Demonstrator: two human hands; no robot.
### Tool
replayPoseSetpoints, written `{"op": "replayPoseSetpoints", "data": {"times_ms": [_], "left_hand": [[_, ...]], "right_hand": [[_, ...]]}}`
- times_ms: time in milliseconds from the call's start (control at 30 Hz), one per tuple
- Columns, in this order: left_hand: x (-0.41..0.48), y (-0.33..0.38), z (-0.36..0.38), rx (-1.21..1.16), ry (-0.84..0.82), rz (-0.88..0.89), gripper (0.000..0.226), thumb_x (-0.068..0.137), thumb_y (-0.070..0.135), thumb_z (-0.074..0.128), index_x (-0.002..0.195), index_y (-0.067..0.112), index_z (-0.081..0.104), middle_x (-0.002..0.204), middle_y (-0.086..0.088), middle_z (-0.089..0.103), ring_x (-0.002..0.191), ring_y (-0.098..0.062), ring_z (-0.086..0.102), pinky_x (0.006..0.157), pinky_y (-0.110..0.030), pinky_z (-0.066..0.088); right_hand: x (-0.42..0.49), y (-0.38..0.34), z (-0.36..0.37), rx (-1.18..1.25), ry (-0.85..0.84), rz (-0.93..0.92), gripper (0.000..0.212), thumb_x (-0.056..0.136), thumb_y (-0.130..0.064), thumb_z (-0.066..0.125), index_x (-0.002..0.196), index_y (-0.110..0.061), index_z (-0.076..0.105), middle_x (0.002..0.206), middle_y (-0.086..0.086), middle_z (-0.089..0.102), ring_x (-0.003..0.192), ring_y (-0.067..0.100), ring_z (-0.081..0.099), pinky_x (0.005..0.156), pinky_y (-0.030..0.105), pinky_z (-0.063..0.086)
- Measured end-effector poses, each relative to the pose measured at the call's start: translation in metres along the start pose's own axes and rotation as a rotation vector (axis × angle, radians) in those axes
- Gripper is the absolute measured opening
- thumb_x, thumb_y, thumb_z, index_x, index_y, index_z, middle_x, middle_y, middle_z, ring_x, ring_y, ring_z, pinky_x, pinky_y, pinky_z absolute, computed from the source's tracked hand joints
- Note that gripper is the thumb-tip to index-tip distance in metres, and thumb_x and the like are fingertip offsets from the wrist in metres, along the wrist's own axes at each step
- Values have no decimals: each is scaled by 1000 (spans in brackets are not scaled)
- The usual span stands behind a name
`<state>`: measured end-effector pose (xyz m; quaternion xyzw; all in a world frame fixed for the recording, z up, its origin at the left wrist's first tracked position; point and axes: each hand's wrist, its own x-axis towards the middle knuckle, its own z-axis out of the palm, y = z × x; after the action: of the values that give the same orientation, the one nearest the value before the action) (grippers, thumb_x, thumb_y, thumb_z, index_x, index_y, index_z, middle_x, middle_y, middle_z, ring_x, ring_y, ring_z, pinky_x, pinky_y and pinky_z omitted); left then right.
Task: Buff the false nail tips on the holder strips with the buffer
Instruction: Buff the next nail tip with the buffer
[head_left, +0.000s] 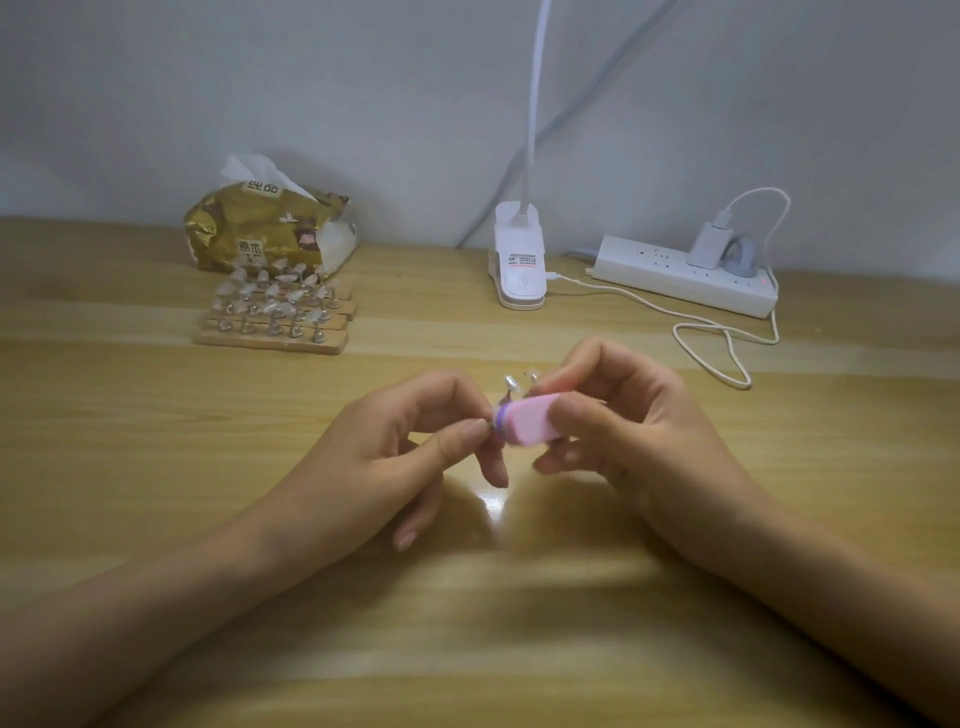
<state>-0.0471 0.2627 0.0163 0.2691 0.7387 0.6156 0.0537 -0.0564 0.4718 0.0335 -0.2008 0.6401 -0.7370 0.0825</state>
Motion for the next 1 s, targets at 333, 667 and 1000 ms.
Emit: {"op": "replayPoseSetpoints", "data": {"times_ms": [333, 667, 1000], "left_hand": [[-1, 2, 0, -11, 0, -23, 21, 88, 43, 58, 85, 23, 61, 75, -2, 68, 30, -10, 36, 37, -12, 28], [-1, 0, 0, -4, -5, -35, 20, 87, 43, 58, 83, 24, 61, 71, 0, 66, 29, -10, 36, 36, -11, 27], [0, 1, -1, -21, 6, -34, 19, 89, 38, 60, 84, 20, 61, 68, -1, 65, 29, -10, 34, 37, -10, 26]], "right_hand": [[-1, 4, 3, -25, -42, 1, 15, 79, -11, 80, 75, -20, 69, 82, -1, 71, 62, 9, 63, 60, 21, 56], [3, 5, 1, -40, 39, -16, 19, 78, -7, 81, 73, -16, 64, 76, 0, 69, 59, 7, 62, 55, 18, 53], [2, 3, 2, -27, 81, -18, 18, 75, -9, 79, 75, -12, 62, 75, -2, 68, 57, 6, 60, 53, 18, 52]]}}
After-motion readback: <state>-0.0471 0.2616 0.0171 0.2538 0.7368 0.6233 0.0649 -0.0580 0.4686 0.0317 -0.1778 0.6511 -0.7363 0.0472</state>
